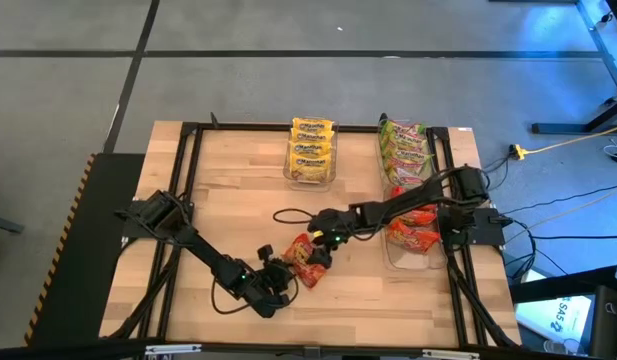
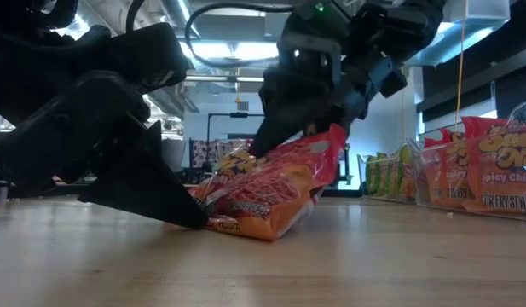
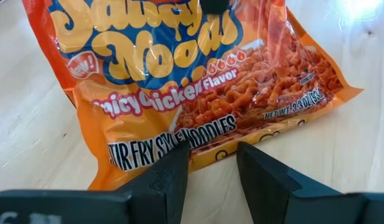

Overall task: Sort Maruchan noodles
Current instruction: Put the orange noodle pack into the bottom right transparent bin

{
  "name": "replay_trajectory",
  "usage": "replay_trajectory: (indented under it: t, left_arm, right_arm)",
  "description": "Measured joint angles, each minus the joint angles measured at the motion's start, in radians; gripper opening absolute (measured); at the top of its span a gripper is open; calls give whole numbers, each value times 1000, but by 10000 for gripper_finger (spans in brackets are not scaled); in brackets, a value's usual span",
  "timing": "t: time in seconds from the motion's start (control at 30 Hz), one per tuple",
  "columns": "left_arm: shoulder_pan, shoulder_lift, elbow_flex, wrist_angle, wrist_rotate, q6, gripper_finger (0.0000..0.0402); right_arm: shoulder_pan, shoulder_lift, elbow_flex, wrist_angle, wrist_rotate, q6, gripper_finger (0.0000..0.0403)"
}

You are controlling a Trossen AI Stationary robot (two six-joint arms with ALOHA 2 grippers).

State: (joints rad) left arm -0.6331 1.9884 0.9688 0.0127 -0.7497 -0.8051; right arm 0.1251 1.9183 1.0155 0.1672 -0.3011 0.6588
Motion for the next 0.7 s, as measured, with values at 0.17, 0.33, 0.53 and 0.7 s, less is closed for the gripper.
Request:
replay_trajectory:
  t: [0.17,0.33,0.53,0.7]
  left_arm:
    - [2,0,-1,4,0,4,133]
    - [3,1,-1,11,1,4,133]
    - [3,2,-1,11,-12,5,133]
    - [3,-2,-1,10,-23,12,133]
  right_arm:
    - [20,53,2,51,29,38,353]
    - [27,90,3,147,3,42,347]
    - [28,93,1,168,-6,44,276]
    - [28,93,1,166,-4,29,199]
